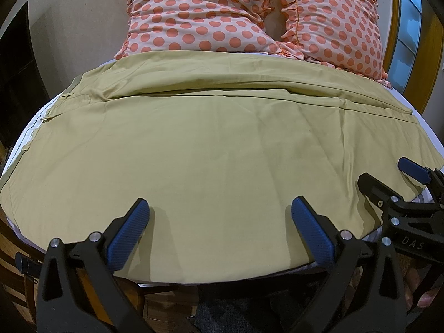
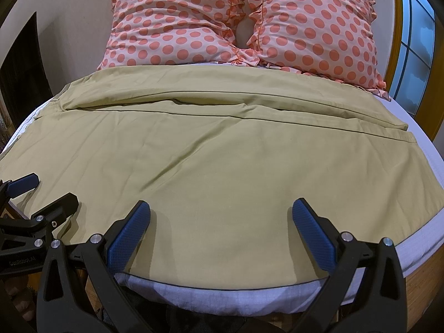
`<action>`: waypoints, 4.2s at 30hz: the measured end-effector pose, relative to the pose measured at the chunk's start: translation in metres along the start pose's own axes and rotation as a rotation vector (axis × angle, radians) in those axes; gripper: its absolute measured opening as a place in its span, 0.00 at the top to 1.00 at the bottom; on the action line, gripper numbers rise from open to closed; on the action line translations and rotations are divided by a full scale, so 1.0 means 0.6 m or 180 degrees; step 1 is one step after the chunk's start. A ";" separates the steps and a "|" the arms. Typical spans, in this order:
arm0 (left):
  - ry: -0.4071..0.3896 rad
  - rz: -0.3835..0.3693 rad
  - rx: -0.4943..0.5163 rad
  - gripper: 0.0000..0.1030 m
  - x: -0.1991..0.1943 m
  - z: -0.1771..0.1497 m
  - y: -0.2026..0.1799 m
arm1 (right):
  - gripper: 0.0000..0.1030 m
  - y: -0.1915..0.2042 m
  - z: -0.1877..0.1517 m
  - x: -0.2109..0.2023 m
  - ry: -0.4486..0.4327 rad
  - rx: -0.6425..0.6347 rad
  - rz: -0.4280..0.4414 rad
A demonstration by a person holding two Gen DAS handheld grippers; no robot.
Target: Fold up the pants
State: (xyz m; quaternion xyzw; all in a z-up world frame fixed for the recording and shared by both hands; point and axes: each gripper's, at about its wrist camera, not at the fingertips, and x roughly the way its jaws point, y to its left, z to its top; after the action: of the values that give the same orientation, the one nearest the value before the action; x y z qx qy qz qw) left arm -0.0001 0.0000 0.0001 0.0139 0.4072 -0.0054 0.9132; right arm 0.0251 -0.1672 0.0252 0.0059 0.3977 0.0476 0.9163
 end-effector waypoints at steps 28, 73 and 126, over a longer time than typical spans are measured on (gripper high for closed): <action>-0.0011 0.0002 0.0003 0.02 0.000 0.000 0.000 | 0.01 -0.001 -0.001 -0.002 -0.0018 0.0001 -0.0001; -0.0500 -0.0144 -0.0239 0.02 -0.012 0.121 0.069 | 0.46 -0.426 0.343 0.196 0.0443 0.1746 -0.0860; -0.0171 -0.0716 -0.1744 0.03 0.085 0.278 0.352 | 0.98 -0.531 -0.006 0.004 -0.0955 0.3391 0.0815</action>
State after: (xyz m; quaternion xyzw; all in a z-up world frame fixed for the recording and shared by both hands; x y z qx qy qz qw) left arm 0.1621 0.2059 0.0780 -0.2784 0.3682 0.0031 0.8871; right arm 0.0504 -0.4841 0.0055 0.5221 0.2284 -0.0503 0.8202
